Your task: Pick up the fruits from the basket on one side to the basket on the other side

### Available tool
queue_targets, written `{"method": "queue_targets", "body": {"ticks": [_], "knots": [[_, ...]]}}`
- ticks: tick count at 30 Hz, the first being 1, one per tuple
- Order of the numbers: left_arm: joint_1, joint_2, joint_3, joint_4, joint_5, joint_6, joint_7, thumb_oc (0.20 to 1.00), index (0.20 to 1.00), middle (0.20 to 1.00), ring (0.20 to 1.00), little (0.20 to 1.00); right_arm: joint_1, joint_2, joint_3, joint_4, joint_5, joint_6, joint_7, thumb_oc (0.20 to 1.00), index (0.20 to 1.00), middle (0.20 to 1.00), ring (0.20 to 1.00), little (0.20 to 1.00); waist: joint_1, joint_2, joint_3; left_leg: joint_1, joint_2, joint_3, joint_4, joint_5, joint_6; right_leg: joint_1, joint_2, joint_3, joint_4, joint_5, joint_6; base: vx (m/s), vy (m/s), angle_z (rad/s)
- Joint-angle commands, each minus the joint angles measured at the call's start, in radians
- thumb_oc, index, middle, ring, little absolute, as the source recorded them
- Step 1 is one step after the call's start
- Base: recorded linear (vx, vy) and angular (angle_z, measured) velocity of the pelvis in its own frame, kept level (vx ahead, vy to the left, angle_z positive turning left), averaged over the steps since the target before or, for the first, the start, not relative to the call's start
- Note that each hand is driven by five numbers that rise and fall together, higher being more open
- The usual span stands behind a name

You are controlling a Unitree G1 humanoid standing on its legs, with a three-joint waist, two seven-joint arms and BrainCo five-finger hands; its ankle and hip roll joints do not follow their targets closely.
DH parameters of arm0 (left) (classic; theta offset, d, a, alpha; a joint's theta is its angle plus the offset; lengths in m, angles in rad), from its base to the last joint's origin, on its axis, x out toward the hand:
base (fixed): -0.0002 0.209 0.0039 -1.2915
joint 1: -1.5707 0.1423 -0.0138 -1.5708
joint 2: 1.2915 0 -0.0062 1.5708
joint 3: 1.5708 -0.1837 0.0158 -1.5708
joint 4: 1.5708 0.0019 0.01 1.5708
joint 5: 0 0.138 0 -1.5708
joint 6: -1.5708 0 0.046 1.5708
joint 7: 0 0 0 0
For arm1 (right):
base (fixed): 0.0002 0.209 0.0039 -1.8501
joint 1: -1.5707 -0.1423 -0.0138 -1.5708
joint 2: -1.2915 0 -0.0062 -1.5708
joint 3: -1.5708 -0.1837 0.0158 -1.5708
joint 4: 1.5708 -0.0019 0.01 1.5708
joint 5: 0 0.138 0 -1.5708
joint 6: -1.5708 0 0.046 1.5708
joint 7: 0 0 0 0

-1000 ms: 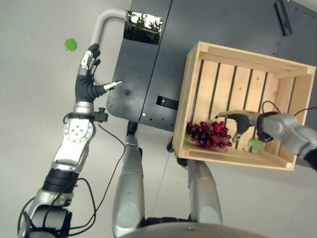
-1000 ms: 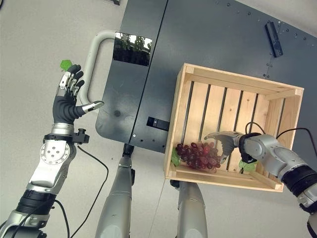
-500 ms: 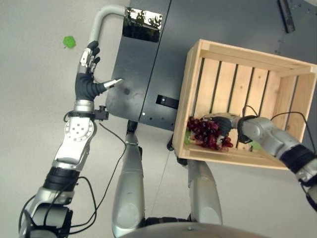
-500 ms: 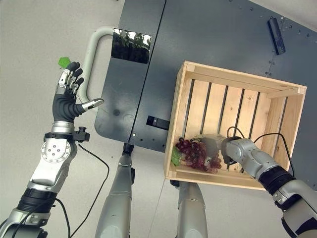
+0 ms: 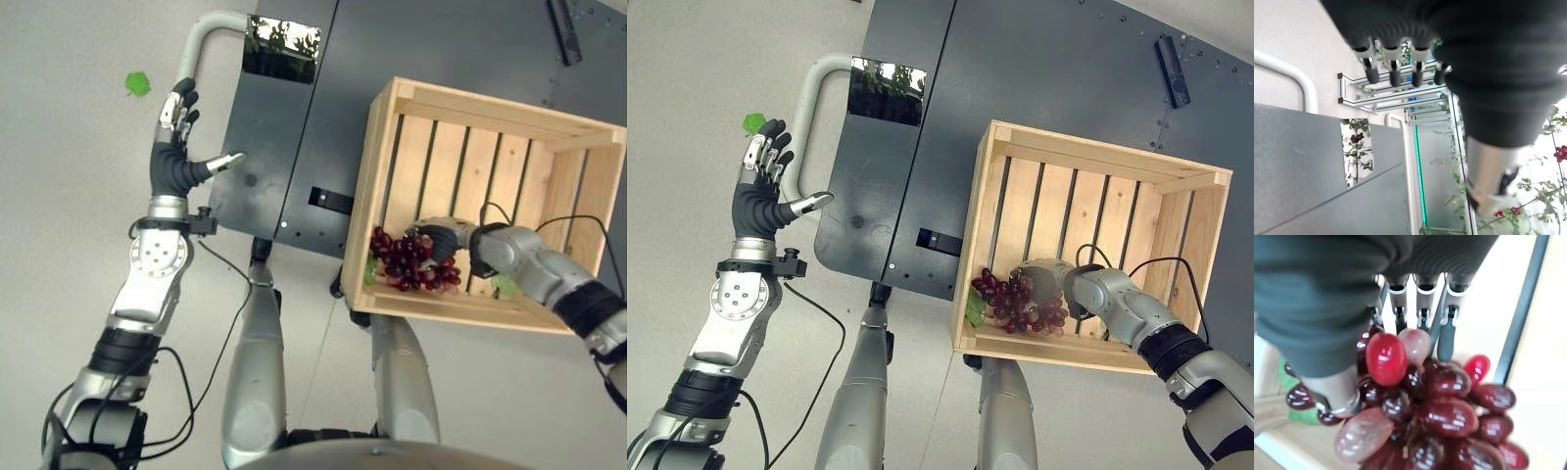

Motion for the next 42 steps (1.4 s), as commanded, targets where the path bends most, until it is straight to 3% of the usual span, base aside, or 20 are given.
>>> {"method": "queue_targets", "body": {"ticks": [1,7,10,14,15,16,17,18,19,20,21,22,24,29,37,39,40,41,42], "knots": [[-0.001,-0.024,0.011,-0.08,0.02,-0.031,0.011,1.0,1.0,1.0,1.0,1.0,-0.005,-0.012,0.014,0.035,-0.022,0.031,-0.016,0.2,0.2,0.2,0.2,0.2,-0.011,0.006,-0.018,-0.014,-0.024,0.023,0.026,-0.009,0.053,0.036,0.012,0.033,-0.026,-0.031,0.111,0.0,0.0,0.0],[-0.003,-0.027,0.009,-0.081,0.013,-0.031,0.013,1.0,1.0,1.0,1.0,1.0,0.006,0.023,-0.015,0.057,0.015,0.036,-0.048,0.2,0.2,0.2,0.2,0.2,-0.005,0.009,-0.018,-0.012,-0.026,0.021,0.023,-0.007,0.055,0.04,0.01,0.03,-0.029,-0.03,0.11,0.0,0.0,0.0],[-0.007,-0.029,0.004,-0.079,0.008,-0.028,0.009,1.0,1.0,1.0,1.0,1.0,0.033,0.063,-0.064,0.068,0.119,0.051,-0.052,0.2,0.2,0.2,0.2,0.2,-0.004,0.011,-0.018,-0.01,-0.028,0.022,0.022,-0.004,0.055,0.042,0.009,0.029,-0.03,-0.028,0.109,0.0,0.0,0.0],[-0.016,-0.028,-0.005,-0.075,-0.006,-0.033,-0.007,1.0,1.0,1.0,1.0,1.0,0.083,0.132,-0.135,0.102,0.399,0.079,-0.021,0.2,0.2,0.2,0.2,0.2,-0.001,0.019,-0.018,-0.008,-0.029,0.02,0.014,0.005,0.053,0.046,0.006,0.028,-0.034,-0.024,0.107,0.0,0.0,0.0],[-0.017,-0.028,-0.006,-0.075,-0.007,-0.033,-0.007,1.0,1.0,1.0,1.0,1.0,0.084,0.131,-0.136,0.102,0.401,0.08,-0.02,0.2,0.2,0.2,0.2,0.2,0.0,0.019,-0.018,-0.007,-0.029,0.02,0.013,0.005,0.053,0.046,0.006,0.028,-0.034,-0.024,0.107,0.0,0.0,0.0],[-0.019,-0.022,-0.009,-0.074,-0.012,-0.034,-0.018,1.0,1.0,1.0,1.0,1.0,0.092,0.152,-0.156,0.115,0.556,0.088,0.008,0.2,0.2,0.2,0.2,0.2,0.003,0.019,-0.018,-0.009,-0.029,0.019,0.01,0.009,0.052,0.045,0.006,0.026,-0.035,-0.021,0.106,0.0,0.0,0.0],[-0.02,-0.022,-0.009,-0.073,-0.013,-0.034,-0.018,1.0,1.0,1.0,1.0,1.0,0.092,0.151,-0.157,0.114,0.557,0.089,0.009,0.2,0.2,0.2,0.2,0.2,0.003,0.019,-0.018,-0.009,-0.029,0.019,0.01,0.009,0.052,0.045,0.006,0.026,-0.035,-0.021,0.106,-0.04,-0.009,0.0],[-0.025,-0.021,-0.015,-0.073,-0.023,-0.039,-0.031,1.0,1.0,1.0,1.0,1.0,0.104,0.167,-0.162,0.106,0.759,0.113,0.059,0.2,0.2,0.2,0.2,0.2,0.008,0.02,-0.018,-0.011,-0.029,0.018,0.01,0.013,0.05,0.044,0.004,0.024,-0.035,-0.018,0.105,0.0,0.0,0.0],[-0.025,-0.021,-0.015,-0.072,-0.023,-0.039,-0.032,1.0,1.0,1.0,1.0,1.0,0.103,0.166,-0.162,0.106,0.761,0.113,0.059,0.2,0.2,0.2,0.2,0.2,0.008,0.02,-0.018,-0.011,-0.029,0.018,0.01,0.013,0.05,0.044,0.004,0.024,-0.035,-0.018,0.105,-0.04,-0.023,0.0],[-0.025,-0.019,-0.018,-0.075,-0.031,-0.044,-0.046,1.0,1.0,1.0,1.0,1.0,0.117,0.174,-0.159,0.08,0.969,0.155,0.118,0.2,0.2,0.2,0.2,0.2,0.015,0.022,-0.018,-0.011,-0.031,0.016,0.006,0.017,0.046,0.047,0.003,0.02,-0.038,-0.016,0.106,0.0,0.0,0.0],[-0.025,-0.019,-0.018,-0.076,-0.031,-0.044,-0.046,1.0,1.0,1.0,1.0,1.0,0.117,0.173,-0.159,0.079,0.971,0.156,0.118,0.2,0.2,0.2,0.2,0.2,0.015,0.023,-0.018,-0.011,-0.031,0.016,0.006,0.017,0.046,0.047,0.003,0.02,-0.038,-0.016,0.106,-0.04,-0.02,0.01],[-0.024,-0.016,-0.021,-0.072,-0.034,-0.044,-0.054,1.0,1.0,1.0,1.0,1.0,0.141,0.169,-0.162,0.054,1.109,0.178,0.144,0.2,0.2,0.2,0.2,0.2,0.017,0.024,-0.018,-0.011,-0.033,0.016,0.004,0.019,0.044,0.048,0.001,0.016,-0.039,-0.015,0.107,0.05,-0.034,0.01],[-0.009,-0.016,-0.019,-0.067,-0.039,-0.046,-0.059,1.0,1.0,1.0,1.0,1.0,0.169,0.171,-0.167,0.041,1.199,0.183,0.156,0.2,0.2,0.2,0.2,0.2,0.017,0.026,-0.018,0.015,-0.034,0.015,0.006,-0.008,0.037,0.072,0.0,0.024,-0.03,-0.041,0.116,0.05,-0.032,0.02],[-0.002,-0.015,-0.003,-0.055,-0.041,-0.048,-0.058,1.0,1.0,1.0,1.0,1.0,0.225,0.207,-0.218,0.038,1.31,0.181,0.153,0.2,0.2,0.2,0.2,0.2,0.016,0.034,-0.018,0.026,-0.037,0.015,-0.003,-0.001,0.033,0.083,-0.004,0.021,-0.036,-0.037,0.118,0.0,0.0,0.0],[0.0,-0.035,0.006,-0.039,-0.052,-0.045,-0.043,1.0,1.0,1.0,1.0,1.0,0.347,0.372,-0.342,0.023,1.495,0.152,0.098,0.2,0.2,0.2,0.2,0.2,0.01,0.052,-0.018,0.094,-0.036,0.017,-0.064,0.025,0.022,0.143,-0.009,0.01,-0.066,-0.03,0.12,0.0,-0.004,0.02],[-0.011,-0.041,0.008,-0.028,-0.051,-0.044,-0.035,1.0,1.0,1.0,1.0,1.0,0.385,0.43,-0.39,-0.003,1.552,0.129,0.08,0.2,0.2,0.2,0.2,0.2,0.006,0.068,-0.018,0.115,-0.039,0.01,-0.109,0.071,0.019,0.159,-0.016,-0.008,-0.079,-0.006,0.113,-0.03,0.009,0.05],[-0.007,-0.046,0.008,-0.022,-0.05,-0.042,-0.031,1.0,1.0,1.0,1.0,1.0,0.401,0.453,-0.401,-0.006,1.576,0.119,0.073,0.2,0.2,0.2,0.2,0.2,0.004,0.07,-0.018,0.154,-0.039,0.009,-0.124,0.051,0.013,0.191,-0.016,-0.002,-0.074,-0.034,0.121,-0.07,0.027,0.07],[-0.012,-0.045,0.01,-0.022,-0.051,-0.042,-0.031,1.0,1.0,1.0,1.0,1.0,0.411,0.474,-0.418,-0.017,1.587,0.109,0.068,0.2,0.2,0.2,0.2,0.2,0.006,0.081,-0.018,0.152,-0.039,0.004,-0.147,0.088,0.015,0.19,-0.018,-0.02,-0.088,-0.007,0.114,0.09,-0.046,0.12],[-0.008,-0.047,0.012,-0.019,-0.05,-0.041,-0.03,1.0,1.0,1.0,1.0,1.0,0.428,0.486,-0.425,-0.023,1.594,0.105,0.063,0.2,0.2,0.2,0.2,0.2,0.002,0.082,-0.018,0.185,-0.04,0.002,-0.16,0.067,0.011,0.218,-0.019,-0.013,-0.084,-0.036,0.122,0.0,-0.007,0.2]]}}
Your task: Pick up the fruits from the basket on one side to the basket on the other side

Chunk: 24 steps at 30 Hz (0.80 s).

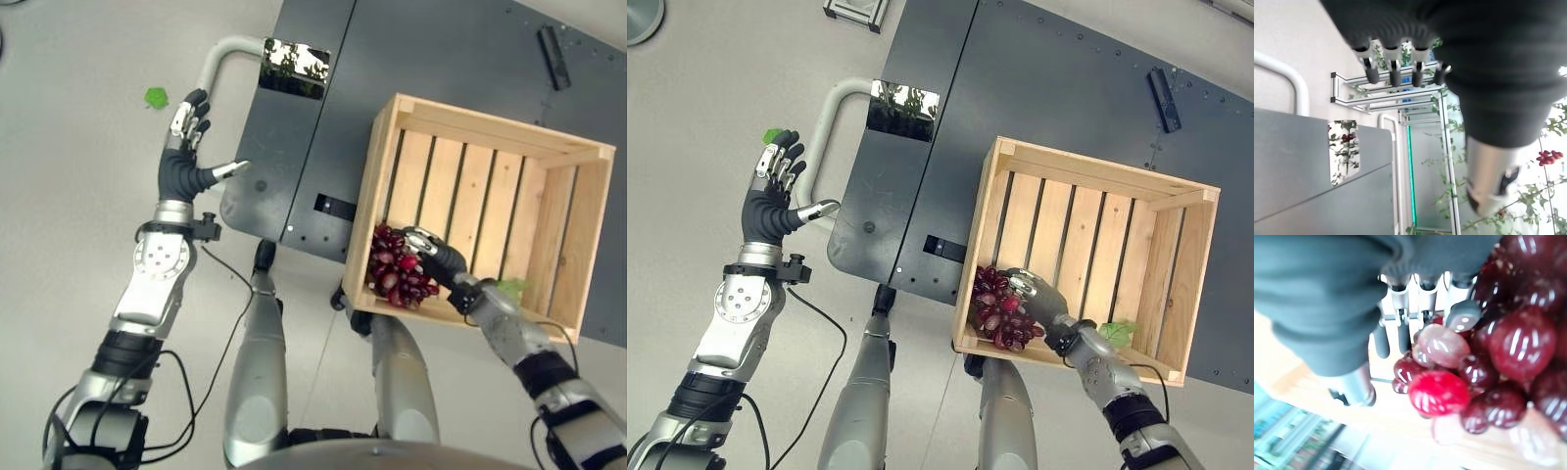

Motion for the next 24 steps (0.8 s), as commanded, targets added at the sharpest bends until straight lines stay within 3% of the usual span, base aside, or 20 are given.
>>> {"method": "queue_targets", "body": {"ticks": [1,6,11,12,13,14,20,21,22,24], "knots": [[-0.022,-0.043,0.024,-0.03,-0.001,-0.048,0.019,1.0,1.0,1.0,1.0,1.0,0.039,0.055,-0.001,-0.132,0.091,-0.049,0.012,0.2,0.2,0.2,0.2,0.2,-0.02,0.068,-0.019,0.058,-0.036,0.001,-0.068,0.018,0.017,0.115,-0.016,-0.009,-0.071,-0.031,0.117,0.08,-0.037,0.2],[-0.034,-0.057,0.025,-0.024,0.001,-0.051,0.015,1.0,1.0,1.0,1.0,1.0,0.077,0.085,-0.04,-0.145,0.098,-0.077,-0.007,0.2,0.2,0.2,0.2,0.2,-0.034,0.1,-0.019,0.13,-0.042,-0.009,-0.125,0.041,0.018,0.185,-0.032,-0.036,-0.081,-0.037,0.121,0.0,0.016,0.19],[-0.04,-0.066,0.024,-0.022,0.009,-0.055,0.012,1.0,1.0,1.0,1.0,1.0,0.095,0.098,-0.06,-0.134,0.096,-0.086,-0.019,0.2,0.2,0.2,0.2,0.2,-0.042,0.111,-0.02,0.17,-0.047,-0.003,-0.115,0.031,0.024,0.226,-0.046,-0.035,-0.078,-0.039,0.124,-0.02,0.048,0.14],[-0.042,-0.068,0.024,-0.024,0.01,-0.056,0.012,1.0,1.0,1.0,1.0,1.0,0.097,0.104,-0.069,-0.133,0.099,-0.089,-0.023,0.2,0.2,0.2,0.2,0.2,-0.04,0.119,-0.019,0.161,-0.049,-0.003,-0.109,0.051,0.028,0.221,-0.048,-0.045,-0.082,-0.011,0.117,-0.01,0.05,0.07],[-0.042,-0.069,0.027,-0.025,0.01,-0.057,0.012,1.0,1.0,1.0,1.0,1.0,0.095,0.109,-0.072,-0.137,0.102,-0.092,-0.027,0.2,0.2,0.2,0.2,0.2,-0.045,0.114,-0.021,0.18,-0.049,0.0,-0.108,0.027,0.026,0.238,-0.047,-0.031,-0.08,-0.035,0.126,-0.09,0.072,0.04],[-0.041,-0.068,0.026,-0.026,0.01,-0.057,0.012,1.0,1.0,1.0,1.0,1.0,0.096,0.11,-0.072,-0.138,0.102,-0.092,-0.028,0.2,0.2,0.2,0.2,0.2,-0.042,0.119,-0.019,0.168,-0.049,-0.001,-0.107,0.048,0.029,0.23,-0.048,-0.042,-0.084,-0.01,0.118,-0.01,0.033,0.05],[-0.026,-0.059,0.04,-0.034,0.009,-0.067,0.004,1.0,1.0,1.0,1.0,1.0,0.114,0.098,-0.093,-0.135,0.072,-0.097,-0.047,0.2,0.2,0.2,0.2,0.2,-0.051,0.12,-0.049,0.188,-0.046,0.015,-0.087,0.034,0.03,0.259,-0.045,-0.027,-0.102,-0.006,0.119,-0.01,0.034,0.0],[-0.023,-0.055,0.043,-0.036,0.008,-0.069,0.004,1.0,1.0,1.0,1.0,1.0,0.114,0.091,-0.096,-0.134,0.061,-0.096,-0.052,0.489,0.489,0.489,0.489,0.489,-0.051,0.119,-0.052,0.188,-0.046,0.018,-0.083,0.032,0.03,0.259,-0.044,-0.022,-0.104,-0.005,0.119,-0.01,0.034,-0.09],[-0.02,-0.053,0.046,-0.037,0.006,-0.07,0.003,1.0,1.0,1.0,1.0,1.0,0.111,0.08,-0.101,-0.128,0.047,-0.098,-0.058,1.0,1.0,1.0,1.0,1.0,-0.053,0.118,-0.054,0.188,-0.045,0.022,-0.079,0.028,0.03,0.258,-0.043,-0.018,-0.106,-0.004,0.119,-0.01,0.021,-0.07],[-0.019,-0.051,0.047,-0.04,0.005,-0.07,0.004,1.0,1.0,1.0,1.0,1.0,0.106,0.071,-0.106,-0.125,0.039,-0.098,-0.063,1.0,1.0,1.0,1.0,1.0,-0.054,0.118,-0.054,0.186,-0.044,0.025,-0.075,0.026,0.031,0.254,-0.043,-0.013,-0.104,-0.003,0.119,-0.02,0.02,-0.09]]}}
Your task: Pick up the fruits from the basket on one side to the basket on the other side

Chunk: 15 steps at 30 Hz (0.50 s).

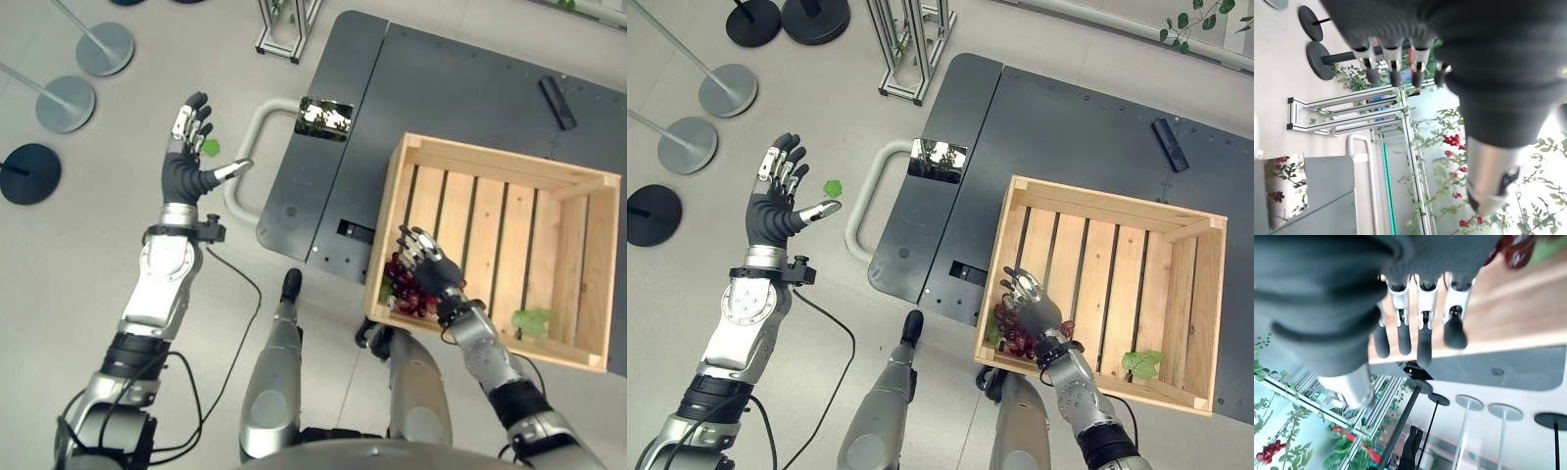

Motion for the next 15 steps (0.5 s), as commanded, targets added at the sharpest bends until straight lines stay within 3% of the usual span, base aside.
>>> {"method": "queue_targets", "body": {"ticks": [1,2,3,4,6,7,9,11,15], "knots": [[-0.021,-0.005,0.039,-0.041,0.005,-0.065,0.002,1.0,1.0,1.0,1.0,1.0,0.013,-0.059,-0.02,-0.055,-0.104,-0.033,-0.008,1.0,1.0,1.0,1.0,1.0,-0.03,0.003,-0.05,-0.009,-0.017,0.031,0.022,-0.019,0.01,0.07,0.0,0.015,-0.1,0.025,0.088,-0.02,0.021,-0.09],[-0.021,-0.005,0.039,-0.041,0.005,-0.065,0.002,1.0,1.0,1.0,1.0,1.0,0.013,-0.059,-0.02,-0.055,-0.104,-0.033,-0.008,1.0,1.0,1.0,1.0,1.0,-0.03,0.003,-0.05,-0.009,-0.017,0.031,0.022,-0.019,0.01,0.07,0.0,0.015,-0.1,0.025,0.088,-0.01,0.025,-0.17],[-0.015,0.007,0.047,-0.047,0.005,-0.067,0.0,1.0,1.0,1.0,1.0,1.0,0.015,-0.152,-0.036,-0.066,-0.306,-0.051,-0.04,1.0,1.0,1.0,1.0,1.0,-0.034,-0.002,-0.05,-0.01,-0.013,0.037,0.025,-0.021,0.01,0.064,0.003,0.024,-0.102,0.026,0.088,0.0,0.011,-0.21],[-0.015,0.007,0.047,-0.048,0.005,-0.067,0.0,1.0,1.0,1.0,1.0,1.0,0.015,-0.152,-0.036,-0.066,-0.306,-0.051,-0.04,1.0,1.0,1.0,1.0,1.0,-0.034,-0.002,-0.05,-0.01,-0.013,0.037,0.025,-0.021,0.01,0.064,0.003,0.024,-0.102,0.026,0.088,-0.01,0.008,-0.26],[0.005,0.01,0.067,-0.06,0.014,-0.068,0.006,1.0,1.0,1.0,1.0,1.0,-0.015,-0.297,-0.112,-0.152,-0.687,-0.126,-0.173,1.0,1.0,1.0,1.0,1.0,-0.043,-0.004,-0.047,-0.014,-0.01,0.044,0.026,-0.023,0.011,0.057,0.004,0.035,-0.102,0.026,0.089,-0.01,0.006,-0.11],[0.005,0.01,0.067,-0.06,0.014,-0.068,0.006,1.0,1.0,1.0,1.0,1.0,-0.015,-0.297,-0.112,-0.153,-0.687,-0.126,-0.173,1.0,1.0,1.0,1.0,1.0,-0.043,-0.004,-0.047,-0.014,-0.01,0.044,0.026,-0.023,0.011,0.057,0.004,0.035,-0.102,0.026,0.089,0.0,0.0,0.0],[0.025,0.014,0.082,-0.086,0.036,-0.072,0.003,1.0,1.0,1.0,1.0,1.0,-0.062,-0.434,-0.132,-0.209,-1.059,-0.131,-0.26,1.0,1.0,1.0,1.0,1.0,-0.05,-0.004,-0.042,-0.015,-0.008,0.047,0.026,-0.027,0.013,0.05,0.005,0.04,-0.098,0.025,0.091,0.01,0.014,-0.03],[0.037,0.018,0.092,-0.094,0.036,-0.078,0.006,1.0,1.0,1.0,1.0,1.0,-0.092,-0.545,-0.128,-0.263,-1.277,-0.123,-0.27,1.0,1.0,1.0,1.0,1.0,-0.053,-0.009,-0.039,-0.019,-0.007,0.051,0.029,-0.031,0.016,0.04,0.005,0.049,-0.096,0.027,0.093,0.0,0.034,-0.08],[0.036,0.014,0.08,-0.115,0.034,-0.08,-0.001,1.0,1.0,1.0,1.0,1.0,-0.131,-0.584,-0.102,-0.276,-1.361,-0.116,-0.267,1.0,1.0,1.0,1.0,1.0,-0.055,-0.014,-0.03,-0.034,-0.008,0.055,0.038,-0.029,0.022,0.024,0.007,0.055,-0.095,0.037,0.094,0.0,0.008,-0.01]]}}
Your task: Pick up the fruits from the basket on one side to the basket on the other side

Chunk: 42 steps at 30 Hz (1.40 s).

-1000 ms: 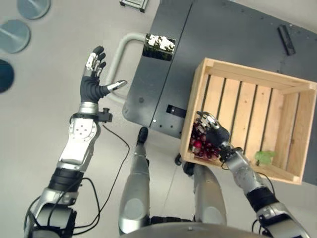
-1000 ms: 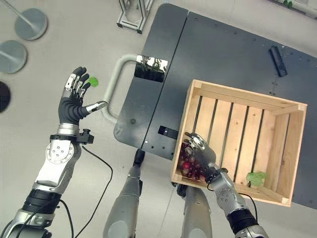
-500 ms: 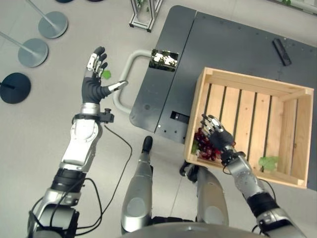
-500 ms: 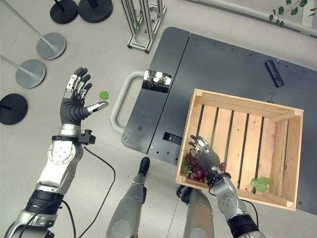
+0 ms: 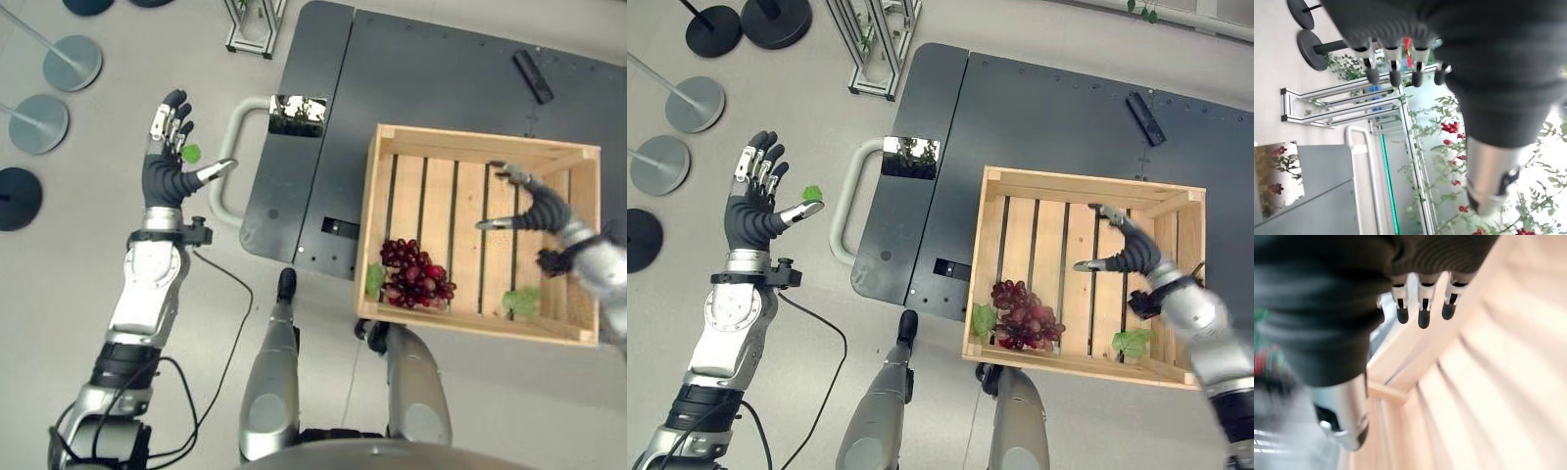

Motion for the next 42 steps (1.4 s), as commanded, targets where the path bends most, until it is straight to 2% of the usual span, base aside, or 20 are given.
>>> {"method": "queue_targets", "body": {"ticks": [1,4,10,11,13,15,17,18,20,31,42], "knots": [[-0.018,0.009,0.023,-0.065,0.025,-0.069,0.002,1.0,1.0,1.0,1.0,1.0,-0.036,0.038,0.053,-0.014,-0.091,-0.035,-0.013,1.0,1.0,1.0,1.0,1.0,-0.016,-0.016,-0.028,-0.02,-0.03,0.024,0.036,-0.025,0.033,0.053,-0.025,0.024,-0.074,0.018,0.114,0.0,0.0,0.0],[-0.008,0.014,0.03,-0.076,0.028,-0.062,-0.006,1.0,1.0,1.0,1.0,1.0,-0.055,0.007,0.082,-0.042,-0.154,-0.034,0.025,1.0,1.0,1.0,1.0,1.0,-0.013,-0.027,-0.019,-0.025,-0.032,0.029,0.051,-0.037,0.035,0.049,-0.021,0.034,-0.072,0.011,0.115,0.0,0.002,-0.04],[0.003,0.012,0.04,-0.085,0.03,-0.055,-0.007,1.0,1.0,1.0,1.0,1.0,-0.059,0.009,0.083,-0.081,-0.206,-0.02,0.05,1.0,1.0,1.0,1.0,1.0,-0.014,-0.037,-0.014,-0.041,-0.033,0.032,0.064,-0.038,0.04,0.036,-0.015,0.039,-0.073,0.019,0.113,0.01,-0.002,-0.07],[0.01,0.012,0.044,-0.086,0.032,-0.054,-0.007,1.0,1.0,1.0,1.0,1.0,-0.061,0.004,0.087,-0.093,-0.253,-0.02,0.048,1.0,1.0,1.0,1.0,1.0,-0.012,-0.04,-0.013,-0.04,-0.033,0.034,0.071,-0.049,0.04,0.037,-0.015,0.045,-0.067,0.01,0.114,0.0,0.011,-0.04],[0.016,0.015,0.044,-0.087,0.043,-0.051,-0.004,1.0,1.0,1.0,1.0,1.0,-0.104,-0.059,0.137,-0.153,-0.426,-0.066,0.04,1.0,1.0,1.0,1.0,1.0,-0.007,-0.042,-0.013,-0.047,-0.033,0.035,0.081,-0.055,0.043,0.026,-0.013,0.051,-0.062,0.011,0.116,0.02,0.016,-0.04],[0.01,0.017,0.032,-0.084,0.047,-0.053,0.001,1.0,1.0,1.0,1.0,1.0,-0.146,-0.07,0.195,-0.096,-0.448,-0.076,-0.002,1.0,1.0,1.0,1.0,1.0,-0.007,-0.043,-0.013,-0.058,-0.033,0.036,0.092,-0.053,0.047,0.016,-0.012,0.055,-0.062,0.021,0.116,0.0,0.021,-0.06],[0.009,0.021,0.026,-0.083,0.043,-0.051,0.003,1.0,1.0,1.0,1.0,1.0,-0.174,-0.07,0.234,-0.088,-0.432,-0.074,0.023,1.0,1.0,1.0,1.0,1.0,-0.005,-0.046,-0.013,-0.066,-0.033,0.038,0.104,-0.057,0.049,0.01,-0.011,0.058,-0.057,0.022,0.115,0.0,0.004,-0.03],[0.009,0.023,0.023,-0.087,0.043,-0.049,0.002,1.0,1.0,1.0,1.0,1.0,-0.177,-0.051,0.251,-0.087,-0.377,-0.071,0.058,1.0,1.0,1.0,1.0,1.0,-0.007,-0.05,-0.013,-0.069,-0.033,0.04,0.115,-0.068,0.049,0.008,-0.013,0.061,-0.049,0.013,0.115,0.0,0.0,0.0],[0.008,0.013,0.016,-0.087,0.033,-0.044,-0.003,1.0,1.0,1.0,1.0,1.0,-0.145,0.03,0.233,-0.065,-0.187,-0.009,0.136,1.0,1.0,1.0,1.0,1.0,-0.009,-0.056,-0.013,-0.09,-0.035,0.041,0.133,-0.069,0.053,-0.009,-0.011,0.06,-0.043,0.014,0.111,0.0,0.003,-0.02],[0.004,0.0,0.015,-0.074,0.021,-0.026,-0.014,1.0,1.0,1.0,1.0,1.0,-0.198,0.157,0.312,0.038,0.022,0.087,0.225,1.0,1.0,1.0,1.0,1.0,0.011,-0.082,-0.013,-0.142,-0.026,0.038,0.165,-0.084,0.057,-0.054,-0.003,0.065,-0.015,0.004,0.104,0.01,-0.016,-0.04],[0.008,-0.002,0.025,-0.075,0.028,-0.01,-0.02,1.0,1.0,1.0,1.0,1.0,-0.263,0.17,0.362,0.075,-0.024,0.123,0.262,1.0,1.0,1.0,1.0,1.0,0.019,-0.085,-0.013,-0.168,-0.029,0.027,0.172,-0.079,0.059,-0.076,-0.003,0.051,-0.005,0.0,0.099,0.01,-0.006,0.01]]}}
